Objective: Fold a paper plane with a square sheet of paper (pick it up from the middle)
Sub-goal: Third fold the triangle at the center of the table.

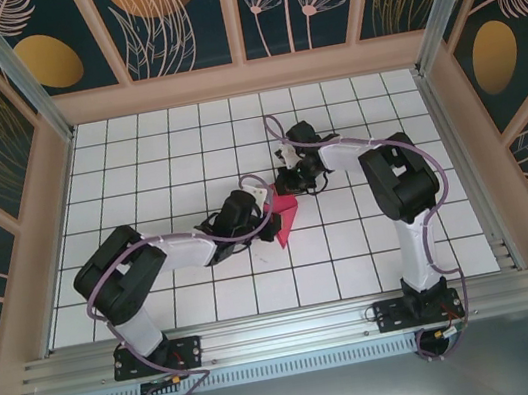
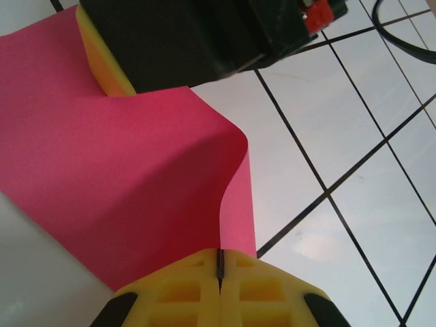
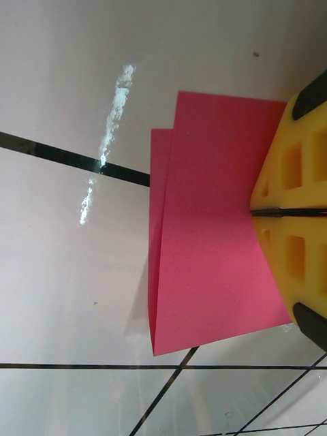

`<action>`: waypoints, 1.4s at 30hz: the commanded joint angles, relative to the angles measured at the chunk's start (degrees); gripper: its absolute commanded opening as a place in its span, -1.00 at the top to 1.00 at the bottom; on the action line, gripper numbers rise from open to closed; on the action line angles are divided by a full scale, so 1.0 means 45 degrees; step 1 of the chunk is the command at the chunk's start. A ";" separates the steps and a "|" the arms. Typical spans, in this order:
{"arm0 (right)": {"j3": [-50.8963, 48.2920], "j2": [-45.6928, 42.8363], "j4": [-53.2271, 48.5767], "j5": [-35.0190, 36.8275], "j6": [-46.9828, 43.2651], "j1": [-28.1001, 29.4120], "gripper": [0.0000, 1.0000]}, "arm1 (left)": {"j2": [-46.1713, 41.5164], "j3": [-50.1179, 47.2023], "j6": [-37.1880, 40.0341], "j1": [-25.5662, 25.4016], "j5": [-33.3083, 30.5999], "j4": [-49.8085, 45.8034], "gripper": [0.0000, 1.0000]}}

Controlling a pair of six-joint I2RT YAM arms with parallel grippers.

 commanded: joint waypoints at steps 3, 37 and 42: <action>0.0119 0.0474 -0.0578 0.0182 -0.0251 0.0061 0.77 | 0.0570 0.0831 0.0788 0.0110 -0.0418 -0.0887 1.00; -0.1162 -0.2780 0.0943 -0.1181 0.1394 -0.0806 0.53 | 0.0798 -0.0162 -0.0401 0.0115 -0.0169 0.0612 1.00; -0.2817 -0.3695 0.1169 -0.1423 0.1767 -0.0735 0.66 | 0.0890 0.0059 -0.0191 0.0127 -0.0221 0.0205 1.00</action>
